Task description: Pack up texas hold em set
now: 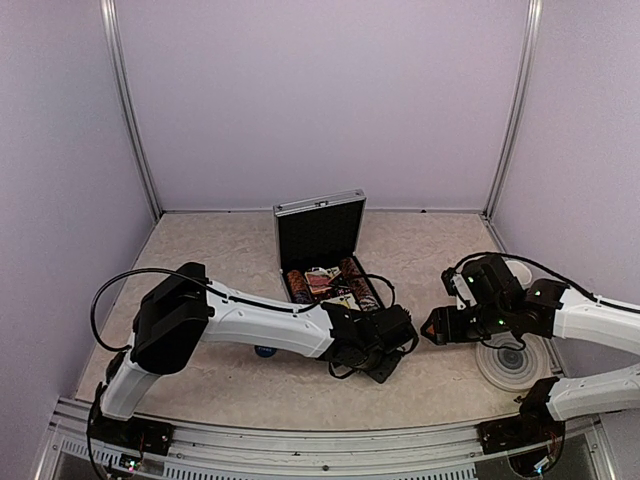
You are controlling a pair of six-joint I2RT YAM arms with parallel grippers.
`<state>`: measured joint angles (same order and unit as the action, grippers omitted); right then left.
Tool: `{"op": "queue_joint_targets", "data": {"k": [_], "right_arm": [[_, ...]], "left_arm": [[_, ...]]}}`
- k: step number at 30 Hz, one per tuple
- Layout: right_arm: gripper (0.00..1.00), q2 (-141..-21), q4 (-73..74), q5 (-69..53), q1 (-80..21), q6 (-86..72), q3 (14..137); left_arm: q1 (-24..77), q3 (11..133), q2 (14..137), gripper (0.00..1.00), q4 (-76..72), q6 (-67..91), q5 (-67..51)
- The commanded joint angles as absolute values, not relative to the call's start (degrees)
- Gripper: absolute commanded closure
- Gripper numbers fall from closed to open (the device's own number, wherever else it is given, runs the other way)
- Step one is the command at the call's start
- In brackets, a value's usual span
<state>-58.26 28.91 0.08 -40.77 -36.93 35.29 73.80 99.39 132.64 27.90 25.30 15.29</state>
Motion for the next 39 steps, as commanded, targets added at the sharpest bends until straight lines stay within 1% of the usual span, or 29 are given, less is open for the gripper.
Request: {"op": "queue_joint_targets", "data": {"k": [1, 3, 6, 8, 15, 39], "right_arm": [[0.34, -57.48, 28.56, 0.11, -41.17, -37.23, 34.90], [0.34, -57.25, 28.47, 0.09, -41.18, -37.35, 34.62], [0.34, -57.20, 28.11, 0.11, -41.13, -37.37, 34.28], [0.34, -57.53, 28.03, 0.09, -41.13, -37.43, 34.54], [0.34, -56.78, 28.88, 0.09, -41.08, -37.57, 34.47], [0.34, -57.04, 28.72, 0.09, -41.17, -38.30, 34.37]], "left_arm": [[73.65, 97.38, 134.49, 0.54, 37.44, 24.73, 11.72], [73.58, 97.41, 134.15, 0.49, 36.83, 24.42, 11.08], [73.07, 98.92, 134.78, 0.37, 36.67, 23.46, 9.57], [72.43, 100.49, 135.94, 0.34, 36.04, 22.77, 8.05], [71.12, 103.50, 139.11, 0.33, 34.97, 21.60, 5.30], [69.90, 104.93, 142.53, 0.32, 25.49, 20.13, 7.12]]}}
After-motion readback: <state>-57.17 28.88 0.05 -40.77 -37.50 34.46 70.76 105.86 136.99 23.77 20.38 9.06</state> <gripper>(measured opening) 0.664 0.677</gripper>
